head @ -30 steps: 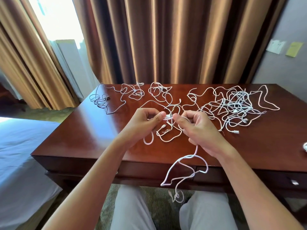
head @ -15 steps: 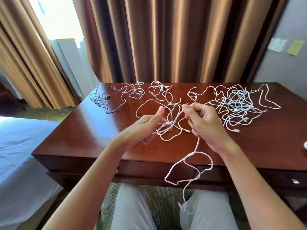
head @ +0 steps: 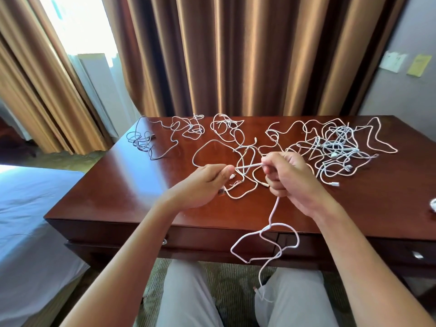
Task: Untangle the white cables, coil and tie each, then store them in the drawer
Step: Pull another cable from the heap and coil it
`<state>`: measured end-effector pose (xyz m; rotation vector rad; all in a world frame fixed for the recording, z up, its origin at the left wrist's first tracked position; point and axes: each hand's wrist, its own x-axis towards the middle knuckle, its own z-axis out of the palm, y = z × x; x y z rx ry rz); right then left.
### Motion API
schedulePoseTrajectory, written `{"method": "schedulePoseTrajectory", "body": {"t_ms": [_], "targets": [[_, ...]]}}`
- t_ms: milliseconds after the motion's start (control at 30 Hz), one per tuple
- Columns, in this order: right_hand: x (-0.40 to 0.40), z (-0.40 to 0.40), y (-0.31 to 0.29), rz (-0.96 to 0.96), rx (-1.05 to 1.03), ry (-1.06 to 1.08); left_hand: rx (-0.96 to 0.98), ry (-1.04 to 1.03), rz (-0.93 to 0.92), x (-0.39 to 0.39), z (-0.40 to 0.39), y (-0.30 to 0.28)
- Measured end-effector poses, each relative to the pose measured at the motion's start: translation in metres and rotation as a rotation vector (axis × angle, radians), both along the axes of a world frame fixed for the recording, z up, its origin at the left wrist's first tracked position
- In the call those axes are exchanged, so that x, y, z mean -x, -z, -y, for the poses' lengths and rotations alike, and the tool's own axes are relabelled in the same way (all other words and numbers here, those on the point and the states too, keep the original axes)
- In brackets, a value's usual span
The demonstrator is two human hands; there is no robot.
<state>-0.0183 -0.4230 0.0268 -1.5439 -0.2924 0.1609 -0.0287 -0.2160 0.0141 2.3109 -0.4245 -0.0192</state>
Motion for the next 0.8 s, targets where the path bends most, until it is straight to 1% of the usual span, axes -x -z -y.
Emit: {"method": "schedulePoseTrajectory", "body": {"t_ms": [67, 200, 267, 333, 467, 567, 600, 667, 733, 800], "targets": [[0.003, -0.002, 0.001, -0.035, 0.053, -0.081, 0.031, -0.045, 0.081, -0.002, 0.006, 0.001], [0.007, -0.008, 0.005, -0.065, 0.196, -0.172, 0.207, -0.062, 0.189, -0.009, 0.011, 0.002], [0.007, -0.010, 0.006, -0.062, 0.237, -0.194, 0.205, -0.029, 0.240, -0.013, 0.013, 0.001], [0.006, -0.010, 0.004, -0.050, 0.242, -0.210, 0.185, 0.003, 0.274, -0.013, 0.015, -0.001], [0.004, -0.008, 0.001, -0.063, 0.264, -0.232, 0.251, -0.015, 0.316, -0.011, 0.019, -0.003], [0.007, -0.009, -0.003, -0.187, 0.210, -0.280, 0.296, 0.004, 0.343, -0.011, 0.022, -0.006], [0.007, -0.009, -0.004, -0.220, 0.191, -0.279, 0.268, 0.021, 0.377, -0.012, 0.021, -0.007], [0.005, -0.006, -0.007, -0.200, 0.218, -0.259, 0.138, 0.032, 0.460, -0.012, 0.019, -0.010], [0.004, -0.005, -0.008, -0.123, 0.281, -0.215, -0.015, 0.047, 0.513, -0.012, 0.015, -0.012], [0.005, -0.005, -0.009, -0.016, 0.389, -0.143, -0.129, 0.050, 0.512, -0.012, 0.013, -0.014]]}}
